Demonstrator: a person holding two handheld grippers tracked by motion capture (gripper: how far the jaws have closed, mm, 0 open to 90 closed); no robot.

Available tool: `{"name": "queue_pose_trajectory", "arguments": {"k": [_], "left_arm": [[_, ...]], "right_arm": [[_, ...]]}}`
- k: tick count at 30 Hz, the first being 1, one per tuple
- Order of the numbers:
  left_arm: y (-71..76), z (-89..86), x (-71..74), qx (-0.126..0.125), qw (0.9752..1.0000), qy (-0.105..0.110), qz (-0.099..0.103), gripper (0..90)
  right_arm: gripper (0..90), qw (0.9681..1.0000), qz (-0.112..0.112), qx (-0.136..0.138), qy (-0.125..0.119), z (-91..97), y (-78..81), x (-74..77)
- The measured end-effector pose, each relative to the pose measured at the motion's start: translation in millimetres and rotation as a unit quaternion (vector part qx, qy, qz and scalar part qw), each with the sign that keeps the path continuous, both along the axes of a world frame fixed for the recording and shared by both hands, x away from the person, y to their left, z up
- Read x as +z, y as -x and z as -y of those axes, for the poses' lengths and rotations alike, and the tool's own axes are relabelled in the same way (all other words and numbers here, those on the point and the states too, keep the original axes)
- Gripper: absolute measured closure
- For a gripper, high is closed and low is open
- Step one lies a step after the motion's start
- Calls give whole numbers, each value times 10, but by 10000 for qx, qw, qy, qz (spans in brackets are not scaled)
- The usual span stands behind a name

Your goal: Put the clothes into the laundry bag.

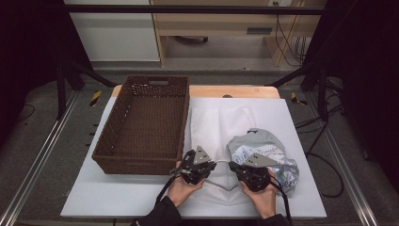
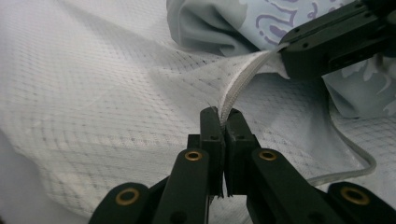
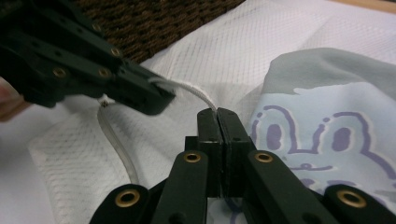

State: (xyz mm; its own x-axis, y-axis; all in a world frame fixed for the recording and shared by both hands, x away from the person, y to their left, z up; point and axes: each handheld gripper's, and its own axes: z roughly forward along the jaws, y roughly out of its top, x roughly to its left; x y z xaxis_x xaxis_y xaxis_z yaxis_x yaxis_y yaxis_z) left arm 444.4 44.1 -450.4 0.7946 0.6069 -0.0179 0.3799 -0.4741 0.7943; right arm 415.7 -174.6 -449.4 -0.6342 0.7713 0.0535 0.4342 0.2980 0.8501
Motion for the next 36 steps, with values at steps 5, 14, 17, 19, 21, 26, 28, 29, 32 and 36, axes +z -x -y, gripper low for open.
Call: {"name": "queue_pose_trajectory", "arguments": {"k": [5,14,17,19,21,26,28,29,32,36], "left_arm": [[48,-17,26,-51,9999,97,-85,882],[94,1,40,19,10000,-21,50,882],[96,8,35,23,10000,-36,67,881],[98,11,28,22,10000,-63,67,881],[103,17,25,15,9999,-84,69,881],[93,20,43,72,10000,-30,45,882],[84,22,56,99,9999,-20,54,882],[79,21,63,114,9999,-19,54,883],[68,20,75,150,9999,-3,19,883],[58,16,61,233,9997,-23,-53,883]], "right_arm": [[812,9998,-185,92,-26,-9,-26,1],[257,9948,185,-959,278,290,-156,210],[190,9905,-18,-1235,612,295,-308,34],[204,9892,-101,-1271,724,276,-343,-28],[373,9843,-201,-1360,1108,218,-391,-150],[821,9819,-278,-1441,1199,279,-362,-108],[846,9845,-330,-1450,926,366,-343,-61],[848,9861,-262,-1438,792,414,-322,-25],[848,9911,246,-1258,350,532,-206,156],[847,9926,720,-963,-140,652,21,441]]}}
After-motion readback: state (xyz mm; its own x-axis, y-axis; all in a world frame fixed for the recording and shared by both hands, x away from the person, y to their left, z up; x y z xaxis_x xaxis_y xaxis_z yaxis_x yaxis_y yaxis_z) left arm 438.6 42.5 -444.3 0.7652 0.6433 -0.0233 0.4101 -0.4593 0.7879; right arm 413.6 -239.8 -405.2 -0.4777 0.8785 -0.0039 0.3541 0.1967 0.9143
